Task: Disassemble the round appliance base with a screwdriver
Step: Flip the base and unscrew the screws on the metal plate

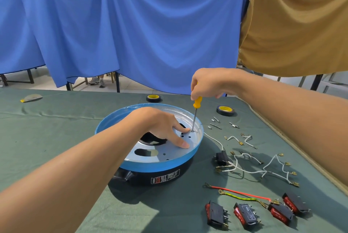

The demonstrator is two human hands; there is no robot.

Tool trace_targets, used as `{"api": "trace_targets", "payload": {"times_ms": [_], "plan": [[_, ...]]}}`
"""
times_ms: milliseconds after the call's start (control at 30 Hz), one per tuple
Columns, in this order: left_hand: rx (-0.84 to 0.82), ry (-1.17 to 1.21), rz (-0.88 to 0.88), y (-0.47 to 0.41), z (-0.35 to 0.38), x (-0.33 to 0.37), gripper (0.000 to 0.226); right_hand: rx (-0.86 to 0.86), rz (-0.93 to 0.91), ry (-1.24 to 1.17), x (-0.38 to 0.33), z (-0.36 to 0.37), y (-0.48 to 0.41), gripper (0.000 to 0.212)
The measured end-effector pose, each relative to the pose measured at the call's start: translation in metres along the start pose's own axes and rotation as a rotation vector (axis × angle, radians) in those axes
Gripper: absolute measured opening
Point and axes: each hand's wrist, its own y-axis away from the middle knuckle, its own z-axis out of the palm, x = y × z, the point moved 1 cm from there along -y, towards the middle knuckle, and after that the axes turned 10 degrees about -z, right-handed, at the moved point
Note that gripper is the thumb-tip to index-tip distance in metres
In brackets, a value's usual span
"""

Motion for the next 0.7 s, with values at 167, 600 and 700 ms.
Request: {"api": "trace_targets", "payload": {"times_ms": [167,600,700], "plan": [[0.010,0.011,0.000,0.0002,0.0002,-0.0008,0.071,0.076,-0.009,0.072,-0.0015,0.0019,0.0023,0.048],[0.026,0.011,0.004,0.0005,0.0009,-0.0014,0.069,0.067,0.040,0.022,0.0021,0.0040,0.0008,0.030],[0.019,0.009,0.006,0.0001,0.0021,-0.0013,0.071,0.011,0.053,-0.150,0.0039,0.0025,-0.0003,0.027]]}}
